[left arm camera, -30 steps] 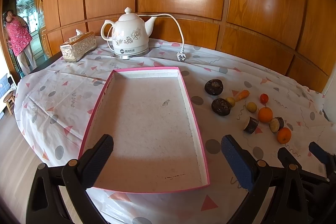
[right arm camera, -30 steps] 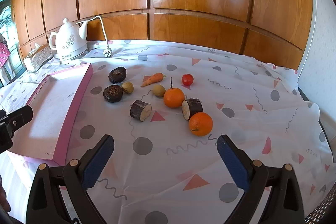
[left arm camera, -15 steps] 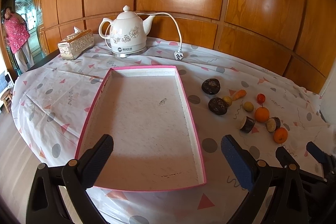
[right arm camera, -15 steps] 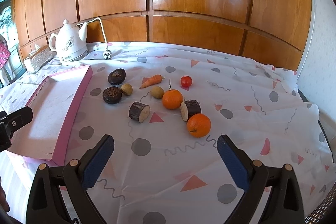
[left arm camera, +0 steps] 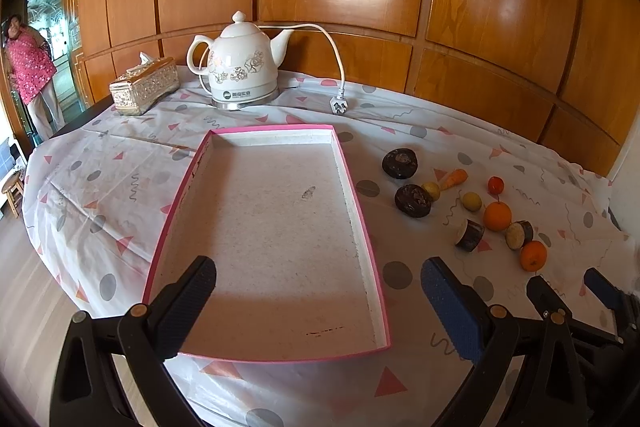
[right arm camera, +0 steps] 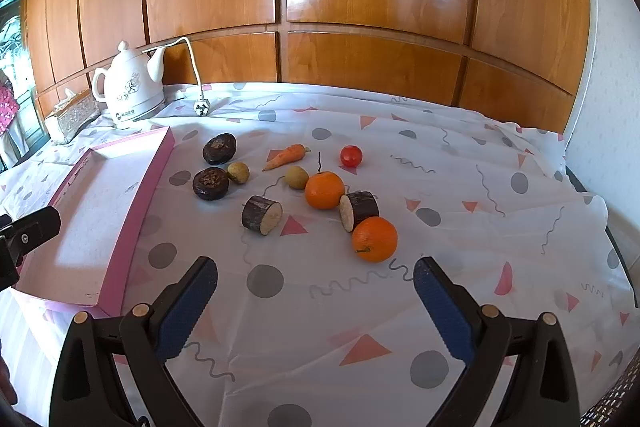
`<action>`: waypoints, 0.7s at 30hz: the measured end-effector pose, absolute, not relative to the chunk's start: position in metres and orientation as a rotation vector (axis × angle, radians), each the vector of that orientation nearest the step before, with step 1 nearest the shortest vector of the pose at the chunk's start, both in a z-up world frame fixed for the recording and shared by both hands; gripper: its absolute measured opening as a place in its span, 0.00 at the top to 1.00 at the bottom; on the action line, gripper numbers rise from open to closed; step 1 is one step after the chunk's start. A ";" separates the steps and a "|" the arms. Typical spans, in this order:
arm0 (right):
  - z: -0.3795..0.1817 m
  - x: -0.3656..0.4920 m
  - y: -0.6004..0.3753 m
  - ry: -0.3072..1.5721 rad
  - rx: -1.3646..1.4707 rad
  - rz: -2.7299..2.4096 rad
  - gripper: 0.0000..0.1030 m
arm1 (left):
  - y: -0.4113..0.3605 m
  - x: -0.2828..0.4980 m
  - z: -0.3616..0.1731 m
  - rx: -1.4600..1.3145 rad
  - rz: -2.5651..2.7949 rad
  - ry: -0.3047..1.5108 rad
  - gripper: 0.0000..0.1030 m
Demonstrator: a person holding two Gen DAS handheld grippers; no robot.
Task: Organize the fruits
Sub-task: 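Reach the left gripper to the dark round fruit and grasp it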
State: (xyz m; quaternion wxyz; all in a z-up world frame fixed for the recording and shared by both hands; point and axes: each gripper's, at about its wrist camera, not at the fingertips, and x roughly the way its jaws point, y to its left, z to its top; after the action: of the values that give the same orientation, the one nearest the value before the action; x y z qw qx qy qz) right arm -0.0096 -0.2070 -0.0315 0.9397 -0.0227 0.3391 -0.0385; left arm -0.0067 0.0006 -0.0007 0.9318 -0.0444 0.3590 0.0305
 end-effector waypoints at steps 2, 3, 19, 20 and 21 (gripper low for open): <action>-0.032 -0.009 -0.208 0.691 -0.045 -0.080 0.03 | 0.000 -0.007 -0.001 -0.089 0.061 0.735 0.00; -0.032 -0.009 -0.209 0.691 -0.044 -0.080 0.03 | -0.001 -0.007 -0.001 -0.087 0.060 0.735 0.00; -0.043 -0.002 -0.241 0.733 0.031 -0.122 0.03 | -0.012 0.008 -0.005 -0.150 -0.136 0.830 0.00; -0.045 -0.001 -0.244 0.741 0.038 -0.129 0.03 | -0.016 0.011 -0.005 -0.135 -0.142 0.836 0.00; -0.047 0.000 -0.250 0.750 0.049 -0.141 0.03 | -0.020 0.012 -0.005 -0.117 -0.145 0.834 0.00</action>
State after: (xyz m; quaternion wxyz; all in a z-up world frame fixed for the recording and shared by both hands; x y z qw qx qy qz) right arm 0.0001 -0.2500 -0.0469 0.9279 0.0237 0.3657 -0.0688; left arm 0.0116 -0.0203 -0.0050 0.9101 -0.0569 0.4043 -0.0702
